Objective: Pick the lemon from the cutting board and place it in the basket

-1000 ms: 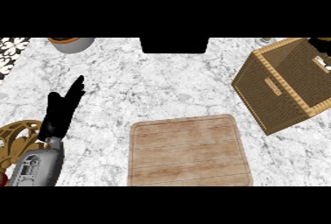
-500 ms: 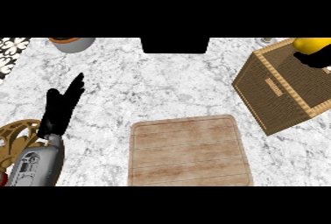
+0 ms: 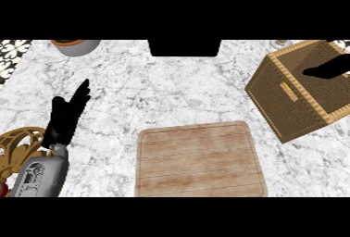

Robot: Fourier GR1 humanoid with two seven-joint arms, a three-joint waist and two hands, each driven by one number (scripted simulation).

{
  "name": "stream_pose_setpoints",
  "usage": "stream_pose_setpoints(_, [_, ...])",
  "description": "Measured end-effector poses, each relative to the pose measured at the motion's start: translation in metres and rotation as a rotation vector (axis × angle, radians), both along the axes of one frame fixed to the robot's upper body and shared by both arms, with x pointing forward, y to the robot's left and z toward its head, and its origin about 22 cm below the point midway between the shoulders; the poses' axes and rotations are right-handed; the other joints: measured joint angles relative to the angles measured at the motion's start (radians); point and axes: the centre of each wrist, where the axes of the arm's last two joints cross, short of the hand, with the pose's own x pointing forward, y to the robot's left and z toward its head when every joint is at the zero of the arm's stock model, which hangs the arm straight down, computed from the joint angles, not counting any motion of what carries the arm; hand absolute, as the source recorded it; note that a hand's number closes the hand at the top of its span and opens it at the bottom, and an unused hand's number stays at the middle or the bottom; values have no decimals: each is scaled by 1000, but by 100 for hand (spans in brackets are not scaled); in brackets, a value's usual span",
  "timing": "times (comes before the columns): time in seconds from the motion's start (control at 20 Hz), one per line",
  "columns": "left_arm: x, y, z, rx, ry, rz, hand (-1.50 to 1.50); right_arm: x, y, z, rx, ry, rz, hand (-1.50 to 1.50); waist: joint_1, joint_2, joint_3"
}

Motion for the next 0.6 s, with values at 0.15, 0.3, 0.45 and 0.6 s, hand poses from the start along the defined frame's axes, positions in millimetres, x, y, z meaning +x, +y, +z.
stream_pose_setpoints(0.15, [3, 2, 5, -3, 7, 3, 0, -1, -2, -5, 64, -68, -14, -150, -1, -1, 0])
stream_pose_setpoints(0.3, [0, 1, 5, 1, 6, 1, 0, -5, -15, -8, 130, -155, -55, -150, -1, -1, 0])
stream_pose_setpoints(0.45, [-3, 3, 1, -1, 9, 1, 0, -9, -27, 3, 184, -237, -119, -150, -3, -2, 0])
stream_pose_setpoints(0.6, [-4, 5, 5, -4, 11, -4, 0, -17, -52, 14, 245, -283, -204, -150, -3, -2, 0])
